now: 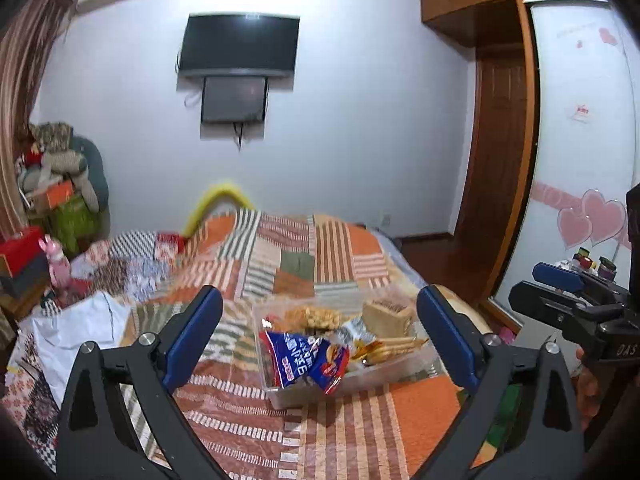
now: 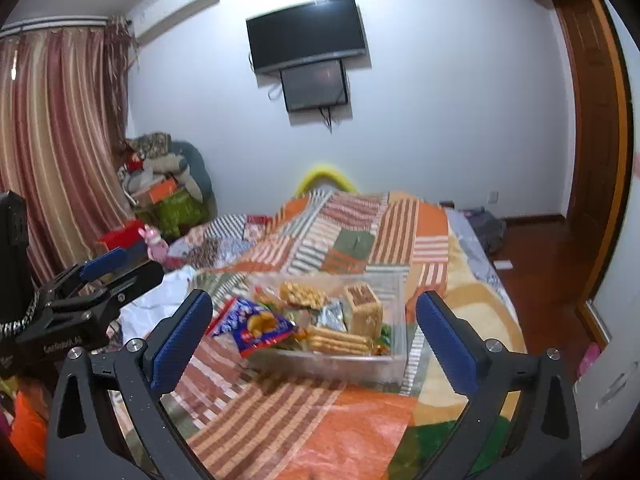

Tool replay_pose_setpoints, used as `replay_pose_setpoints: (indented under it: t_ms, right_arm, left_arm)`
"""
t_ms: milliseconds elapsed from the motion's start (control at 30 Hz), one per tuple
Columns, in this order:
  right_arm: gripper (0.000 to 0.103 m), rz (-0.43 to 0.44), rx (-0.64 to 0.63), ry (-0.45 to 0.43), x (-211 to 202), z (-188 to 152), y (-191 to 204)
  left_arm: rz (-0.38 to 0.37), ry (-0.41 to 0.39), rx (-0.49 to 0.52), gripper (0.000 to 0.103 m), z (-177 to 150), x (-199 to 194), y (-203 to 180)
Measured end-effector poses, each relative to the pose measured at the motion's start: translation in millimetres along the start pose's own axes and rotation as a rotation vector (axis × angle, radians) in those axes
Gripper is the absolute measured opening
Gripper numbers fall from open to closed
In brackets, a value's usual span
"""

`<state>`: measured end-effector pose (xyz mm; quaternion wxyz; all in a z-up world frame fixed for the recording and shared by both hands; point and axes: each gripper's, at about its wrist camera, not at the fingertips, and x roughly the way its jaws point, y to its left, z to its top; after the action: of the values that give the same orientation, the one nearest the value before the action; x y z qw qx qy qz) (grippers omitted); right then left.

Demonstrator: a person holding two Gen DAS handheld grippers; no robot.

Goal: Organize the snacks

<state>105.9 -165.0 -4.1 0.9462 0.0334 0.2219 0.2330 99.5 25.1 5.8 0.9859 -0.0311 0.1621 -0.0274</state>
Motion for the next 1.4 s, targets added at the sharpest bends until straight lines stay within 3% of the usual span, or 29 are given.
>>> replay_pose_setpoints:
  t_ms: [133,333,1400]
  right_arm:
    - [0.103,-0.018,-0.025,-0.051,-18,2,9]
    - [0.103,-0.051,-0.054,-0.072,-26,-2,17]
    - [0.103,-0.050,-0.045,-0.085,-30,-5,16]
  left_arm:
    - [-0.001,-0.047,0.003,0.103,4,-22,-5]
    - [-0.011,-0.056,-0.014,0.103,5,-38,-7]
    - [-0.026,-0.045,-0.017,0.103,-3,-36,-15]
